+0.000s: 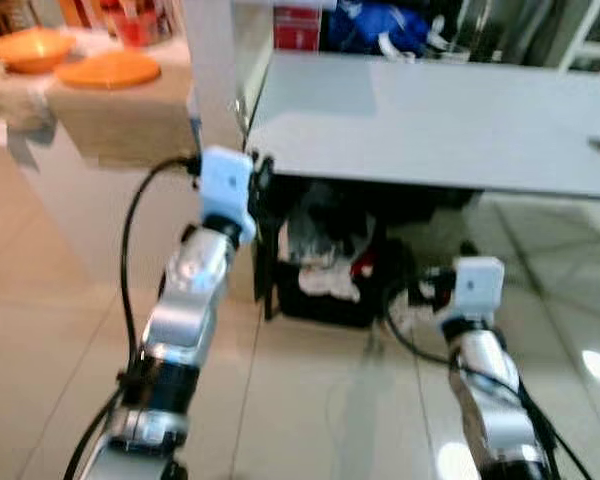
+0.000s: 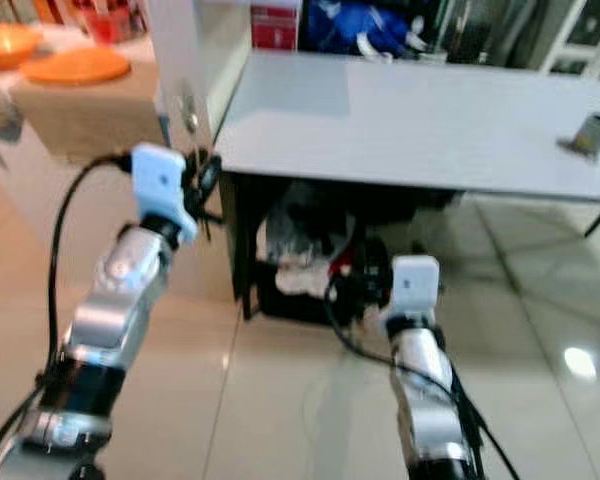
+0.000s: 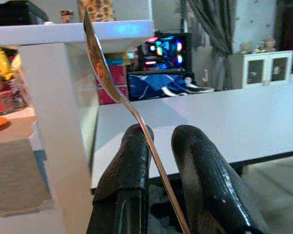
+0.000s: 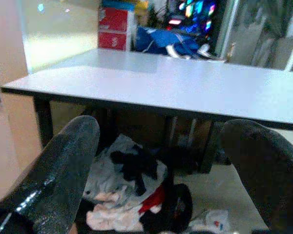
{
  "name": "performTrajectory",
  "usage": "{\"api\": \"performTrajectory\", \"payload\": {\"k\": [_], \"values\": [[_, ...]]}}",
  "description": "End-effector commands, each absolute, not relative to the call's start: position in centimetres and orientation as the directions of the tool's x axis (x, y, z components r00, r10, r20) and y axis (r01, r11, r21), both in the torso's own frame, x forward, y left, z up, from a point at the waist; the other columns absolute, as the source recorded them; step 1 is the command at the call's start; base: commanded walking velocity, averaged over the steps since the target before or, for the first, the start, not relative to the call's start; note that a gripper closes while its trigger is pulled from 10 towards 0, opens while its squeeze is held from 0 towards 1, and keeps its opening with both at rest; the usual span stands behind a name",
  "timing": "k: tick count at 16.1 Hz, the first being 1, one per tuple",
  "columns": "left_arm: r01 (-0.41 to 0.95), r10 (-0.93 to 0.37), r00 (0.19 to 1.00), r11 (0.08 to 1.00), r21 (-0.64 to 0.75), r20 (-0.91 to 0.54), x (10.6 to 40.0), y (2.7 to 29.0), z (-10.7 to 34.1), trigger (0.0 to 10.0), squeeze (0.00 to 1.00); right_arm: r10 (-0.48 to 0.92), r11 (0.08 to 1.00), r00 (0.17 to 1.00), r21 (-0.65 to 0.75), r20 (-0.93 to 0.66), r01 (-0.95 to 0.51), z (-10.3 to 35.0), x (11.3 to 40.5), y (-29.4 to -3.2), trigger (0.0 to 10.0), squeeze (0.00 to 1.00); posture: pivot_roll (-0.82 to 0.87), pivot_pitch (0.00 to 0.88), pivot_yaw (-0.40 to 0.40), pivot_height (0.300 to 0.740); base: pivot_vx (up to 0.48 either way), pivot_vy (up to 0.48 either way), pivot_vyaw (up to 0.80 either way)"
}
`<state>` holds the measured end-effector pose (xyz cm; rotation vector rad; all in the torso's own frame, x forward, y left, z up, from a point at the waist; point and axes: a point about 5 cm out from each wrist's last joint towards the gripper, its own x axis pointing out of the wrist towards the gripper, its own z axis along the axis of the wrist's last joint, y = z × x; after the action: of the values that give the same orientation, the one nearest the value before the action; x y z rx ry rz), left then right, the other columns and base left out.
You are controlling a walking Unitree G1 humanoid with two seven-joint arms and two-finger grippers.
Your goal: Setting the table
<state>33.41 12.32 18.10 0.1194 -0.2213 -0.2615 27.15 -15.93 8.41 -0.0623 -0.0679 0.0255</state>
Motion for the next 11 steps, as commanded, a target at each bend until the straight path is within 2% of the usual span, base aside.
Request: {"api": "performTrajectory", "payload": {"k": [1,11], "values": [[0.227,-0.255,0.943,0.963,0.146,0.213,33.45,12.72,18.45,0.0,0.00,0.037,0.997,0.996,-0.070,0.082,-0.032,8.76,27.22,-15.75,10.0,0.00,0.06,0.000,-0.010,0.740,0.334,-0.341,0.00],[0.247,-0.278,0.937,0.956,0.160,0.212,33.98,12.54,18.31,0.0,0.00,0.020,0.997,0.997,-0.073,0.078,-0.014,8.69,26.96,-16.21,10.0,0.00,0.04,0.000,0.007,0.740,0.324,-0.351,0.00]]}}
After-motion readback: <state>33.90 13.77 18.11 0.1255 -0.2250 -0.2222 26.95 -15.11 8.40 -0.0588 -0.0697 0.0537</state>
